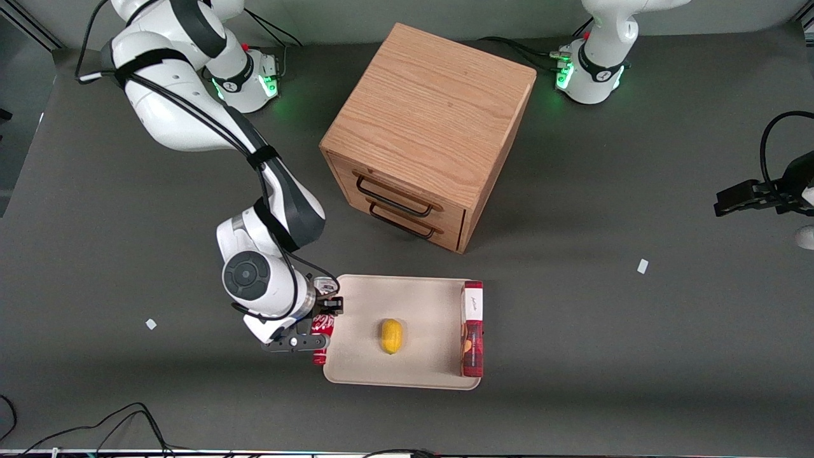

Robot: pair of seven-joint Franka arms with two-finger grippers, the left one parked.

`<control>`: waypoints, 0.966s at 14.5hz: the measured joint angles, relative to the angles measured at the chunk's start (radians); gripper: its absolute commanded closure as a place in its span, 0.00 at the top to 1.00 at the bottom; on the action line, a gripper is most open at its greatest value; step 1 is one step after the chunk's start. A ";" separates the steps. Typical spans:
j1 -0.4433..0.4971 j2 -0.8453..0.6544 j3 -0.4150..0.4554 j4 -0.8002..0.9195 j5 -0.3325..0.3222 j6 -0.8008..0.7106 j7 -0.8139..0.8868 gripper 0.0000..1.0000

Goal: Place coke bottle on tray
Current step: 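Carry the upright bottle over the tray beside the lemon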

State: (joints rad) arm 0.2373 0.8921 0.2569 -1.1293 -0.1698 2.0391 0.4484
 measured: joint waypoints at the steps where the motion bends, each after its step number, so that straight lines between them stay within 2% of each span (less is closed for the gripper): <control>1: 0.000 0.014 0.000 0.003 -0.003 0.023 -0.002 0.06; 3: 0.004 0.048 0.000 0.004 -0.022 0.081 -0.005 0.06; 4: 0.007 0.069 0.000 0.004 -0.031 0.116 -0.005 0.13; 5: 0.010 0.091 0.000 0.005 -0.034 0.152 -0.005 0.14; 7: 0.013 0.130 0.000 0.005 -0.036 0.215 -0.005 0.23; 9: 0.012 0.155 0.000 0.008 -0.036 0.256 -0.005 0.47; 11: 0.012 0.161 0.000 0.015 -0.036 0.259 -0.005 0.94; 12: 0.012 0.162 0.000 0.017 -0.036 0.259 -0.005 1.00; 14: 0.012 0.162 0.000 0.018 -0.036 0.259 -0.005 1.00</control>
State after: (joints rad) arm 0.2490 1.0545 0.2568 -1.1114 -0.2054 2.2979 0.4432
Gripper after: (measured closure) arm 0.203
